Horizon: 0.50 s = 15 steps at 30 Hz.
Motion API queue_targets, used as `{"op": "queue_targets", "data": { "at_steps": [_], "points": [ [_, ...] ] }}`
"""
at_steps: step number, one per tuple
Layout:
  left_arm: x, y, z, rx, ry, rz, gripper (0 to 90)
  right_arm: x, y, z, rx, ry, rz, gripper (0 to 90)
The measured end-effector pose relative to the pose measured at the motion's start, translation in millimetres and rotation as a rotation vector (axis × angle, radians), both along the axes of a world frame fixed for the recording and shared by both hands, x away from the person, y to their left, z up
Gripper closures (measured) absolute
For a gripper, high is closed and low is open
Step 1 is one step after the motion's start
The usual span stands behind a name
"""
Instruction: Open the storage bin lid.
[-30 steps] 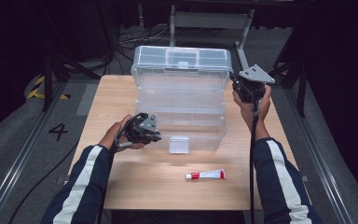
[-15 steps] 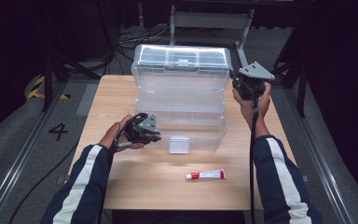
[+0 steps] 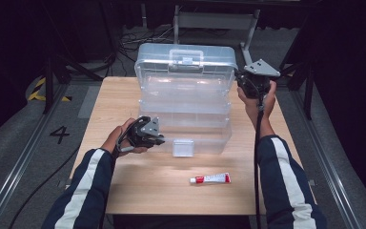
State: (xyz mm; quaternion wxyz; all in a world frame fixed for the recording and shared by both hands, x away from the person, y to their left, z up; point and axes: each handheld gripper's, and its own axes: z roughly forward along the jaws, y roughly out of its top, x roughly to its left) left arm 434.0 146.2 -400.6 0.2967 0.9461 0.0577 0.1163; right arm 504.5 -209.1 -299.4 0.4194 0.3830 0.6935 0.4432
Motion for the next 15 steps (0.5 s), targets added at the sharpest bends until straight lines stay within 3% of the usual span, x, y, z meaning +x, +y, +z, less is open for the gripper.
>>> {"op": "queue_targets", "data": {
  "at_steps": [9,15],
  "points": [
    [0.2,-0.2,0.8,0.008,0.007,0.003,80.2,8.0,1.6,1.4,-0.026,-0.004,-0.013,85.0],
    [-1.1,0.3,0.1,0.001,0.006,0.011,80.2,15.2,2.2,1.6,-0.012,-0.001,-0.021,85.0]
  ]
}}
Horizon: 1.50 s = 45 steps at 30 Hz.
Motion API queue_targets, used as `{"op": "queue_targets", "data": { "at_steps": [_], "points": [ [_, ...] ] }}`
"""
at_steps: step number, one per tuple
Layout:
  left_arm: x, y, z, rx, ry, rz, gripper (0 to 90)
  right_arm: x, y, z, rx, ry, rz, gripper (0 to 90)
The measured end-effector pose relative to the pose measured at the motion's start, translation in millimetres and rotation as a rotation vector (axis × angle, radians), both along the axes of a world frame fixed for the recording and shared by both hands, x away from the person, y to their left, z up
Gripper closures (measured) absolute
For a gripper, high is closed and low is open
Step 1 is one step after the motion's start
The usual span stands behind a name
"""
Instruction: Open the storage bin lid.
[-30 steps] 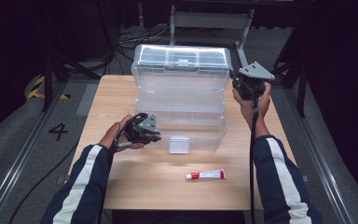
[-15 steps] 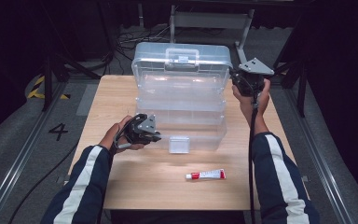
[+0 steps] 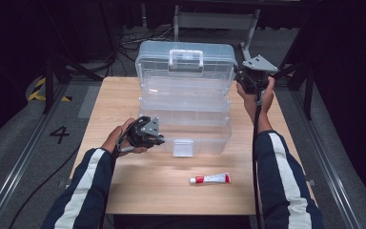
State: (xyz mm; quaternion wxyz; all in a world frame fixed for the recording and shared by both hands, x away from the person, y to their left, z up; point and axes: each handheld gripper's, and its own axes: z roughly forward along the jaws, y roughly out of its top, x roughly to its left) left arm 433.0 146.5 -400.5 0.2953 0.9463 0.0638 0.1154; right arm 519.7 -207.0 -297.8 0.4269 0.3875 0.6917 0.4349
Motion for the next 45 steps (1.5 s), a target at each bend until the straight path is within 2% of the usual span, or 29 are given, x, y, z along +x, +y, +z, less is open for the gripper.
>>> {"op": "queue_targets", "data": {
  "at_steps": [9,11,15,23,32,38,45],
  "points": [
    [-4.6,0.5,0.1,0.002,-0.005,-0.005,80.4,5.1,1.4,2.1,-0.004,0.014,0.002,84.8],
    [-4.9,1.4,0.5,0.003,0.001,-0.011,80.8,6.1,3.9,2.2,-0.017,0.011,0.0,84.4],
    [-5.9,2.1,0.3,0.002,0.002,-0.011,80.9,7.9,3.9,3.1,-0.006,0.021,0.0,84.5],
    [-5.5,5.0,1.4,0.014,0.014,-0.016,81.0,18.2,5.1,4.1,-0.018,0.029,0.001,83.9],
    [-5.8,6.2,0.0,-0.001,0.009,-0.018,80.9,29.1,7.2,5.6,-0.024,0.039,-0.005,83.7],
    [-6.7,8.0,-0.6,-0.007,0.009,-0.019,80.8,34.1,7.2,4.8,-0.009,0.045,-0.006,83.7],
    [-7.8,11.0,-1.9,-0.024,0.01,-0.01,80.5,38.0,8.5,4.8,-0.023,0.049,-0.005,83.3]
  ]
}}
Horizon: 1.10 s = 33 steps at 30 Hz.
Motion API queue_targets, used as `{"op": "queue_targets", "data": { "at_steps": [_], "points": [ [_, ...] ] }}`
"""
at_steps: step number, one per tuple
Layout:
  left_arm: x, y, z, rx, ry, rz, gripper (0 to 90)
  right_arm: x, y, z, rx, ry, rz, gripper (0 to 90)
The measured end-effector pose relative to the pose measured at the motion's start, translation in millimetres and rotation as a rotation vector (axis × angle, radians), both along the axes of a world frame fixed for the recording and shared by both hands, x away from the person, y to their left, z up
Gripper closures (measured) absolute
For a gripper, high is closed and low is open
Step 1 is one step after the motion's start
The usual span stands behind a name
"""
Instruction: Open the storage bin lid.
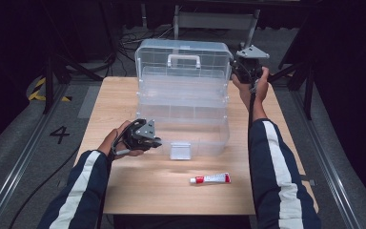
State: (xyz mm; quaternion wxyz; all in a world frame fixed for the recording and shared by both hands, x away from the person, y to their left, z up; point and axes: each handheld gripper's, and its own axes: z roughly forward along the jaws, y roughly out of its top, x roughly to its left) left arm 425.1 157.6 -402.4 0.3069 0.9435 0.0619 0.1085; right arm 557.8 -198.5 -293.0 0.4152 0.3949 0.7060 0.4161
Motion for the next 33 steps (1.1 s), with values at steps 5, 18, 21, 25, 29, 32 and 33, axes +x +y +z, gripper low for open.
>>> {"op": "queue_targets", "data": {
  "at_steps": [5,18,21,25,29,32,33],
  "points": [
    [-0.4,0.8,-0.9,-0.009,-0.001,0.004,80.3,8.6,-0.4,1.3,0.005,0.024,0.008,83.0],
    [-1.5,0.9,-2.3,-0.018,-0.008,0.012,79.7,25.7,-0.6,-2.1,0.028,0.046,0.009,82.3],
    [-2.1,0.8,-2.7,-0.018,-0.01,0.016,79.5,30.8,0.4,-4.0,0.02,0.048,0.005,81.7],
    [-2.8,0.9,-3.5,-0.022,-0.011,0.024,79.2,36.9,1.0,-5.4,0.021,0.06,0.002,81.5],
    [-3.4,1.7,-4.4,-0.029,-0.008,0.033,79.0,43.0,1.3,-6.8,0.027,0.074,-0.002,81.6],
    [-3.5,1.8,-4.7,-0.03,-0.01,0.034,78.9,46.8,0.7,-7.3,0.031,0.085,0.001,81.6],
    [-3.6,1.7,-4.8,-0.029,-0.009,0.035,78.9,47.8,0.8,-7.8,0.027,0.084,0.0,81.5]
  ]
}}
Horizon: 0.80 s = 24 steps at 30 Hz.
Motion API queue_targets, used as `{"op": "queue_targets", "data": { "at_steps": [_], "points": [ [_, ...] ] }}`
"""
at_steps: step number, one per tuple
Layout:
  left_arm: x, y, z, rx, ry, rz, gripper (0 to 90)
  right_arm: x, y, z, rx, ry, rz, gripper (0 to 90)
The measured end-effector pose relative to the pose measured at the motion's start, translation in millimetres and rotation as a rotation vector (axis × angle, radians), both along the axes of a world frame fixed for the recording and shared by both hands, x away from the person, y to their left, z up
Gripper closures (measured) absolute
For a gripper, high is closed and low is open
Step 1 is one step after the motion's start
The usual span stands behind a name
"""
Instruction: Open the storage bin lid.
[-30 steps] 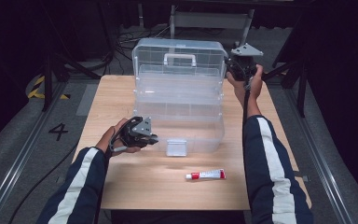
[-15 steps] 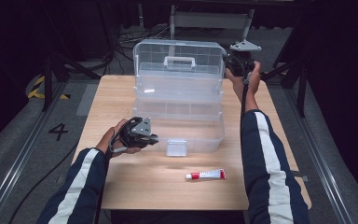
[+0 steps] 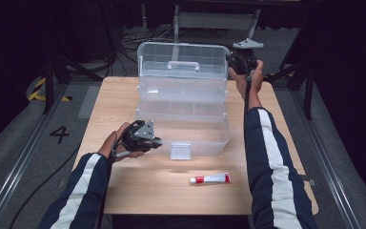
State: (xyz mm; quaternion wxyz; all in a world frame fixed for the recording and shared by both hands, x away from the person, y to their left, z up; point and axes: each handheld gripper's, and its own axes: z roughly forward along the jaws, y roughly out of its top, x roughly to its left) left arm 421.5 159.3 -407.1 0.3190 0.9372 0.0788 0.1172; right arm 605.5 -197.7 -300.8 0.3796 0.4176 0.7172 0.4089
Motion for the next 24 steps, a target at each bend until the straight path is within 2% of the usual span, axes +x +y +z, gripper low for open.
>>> {"op": "queue_targets", "data": {
  "at_steps": [5,9,18,24],
  "points": [
    [-0.7,0.2,-0.9,-0.005,-0.007,0.003,78.6,5.9,-0.2,-3.2,0.01,0.01,-0.004,81.6],
    [-0.9,0.6,-1.2,-0.007,-0.008,0.003,78.4,9.9,1.3,-5.8,-0.006,0.01,-0.011,81.5],
    [-0.7,1.7,-1.7,-0.012,-0.007,0.004,78.1,19.6,1.1,-11.6,-0.004,0.03,-0.022,81.4],
    [-1.0,1.9,-2.1,-0.015,-0.012,0.004,77.9,23.3,0.0,-14.0,0.006,0.032,-0.013,81.4]
  ]
}}
